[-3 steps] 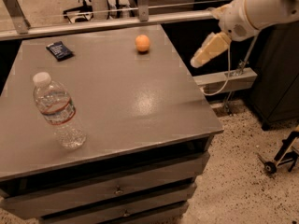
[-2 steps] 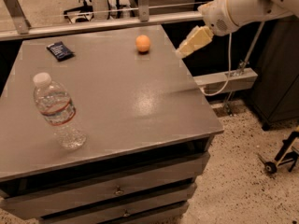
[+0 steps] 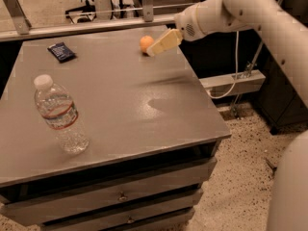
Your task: Move orange near water bottle
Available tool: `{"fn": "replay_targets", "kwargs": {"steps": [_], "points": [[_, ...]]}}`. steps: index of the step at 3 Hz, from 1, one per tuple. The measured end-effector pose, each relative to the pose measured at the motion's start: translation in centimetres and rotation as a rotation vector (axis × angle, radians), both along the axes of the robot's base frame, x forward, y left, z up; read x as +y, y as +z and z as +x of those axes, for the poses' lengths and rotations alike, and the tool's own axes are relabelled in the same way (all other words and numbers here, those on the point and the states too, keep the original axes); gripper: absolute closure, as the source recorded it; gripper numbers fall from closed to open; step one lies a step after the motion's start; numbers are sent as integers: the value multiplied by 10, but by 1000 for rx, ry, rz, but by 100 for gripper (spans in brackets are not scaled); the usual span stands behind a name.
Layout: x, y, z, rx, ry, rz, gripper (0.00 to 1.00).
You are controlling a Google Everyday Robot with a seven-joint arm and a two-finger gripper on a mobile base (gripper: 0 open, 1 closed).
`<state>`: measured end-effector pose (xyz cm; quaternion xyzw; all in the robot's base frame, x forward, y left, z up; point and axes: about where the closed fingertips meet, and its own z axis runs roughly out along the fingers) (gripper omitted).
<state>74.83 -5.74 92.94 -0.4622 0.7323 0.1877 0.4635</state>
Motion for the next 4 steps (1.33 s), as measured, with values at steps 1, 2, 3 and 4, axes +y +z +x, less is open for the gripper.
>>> {"fn": "replay_targets", "kwargs": {"steps": [1, 2, 3, 4], "points": [[31, -22, 21, 29, -8, 56, 0], [45, -39, 42, 29, -21, 88, 0], [53, -50, 60, 17, -32, 105, 0], [54, -63, 74, 29, -52, 122, 3]]}}
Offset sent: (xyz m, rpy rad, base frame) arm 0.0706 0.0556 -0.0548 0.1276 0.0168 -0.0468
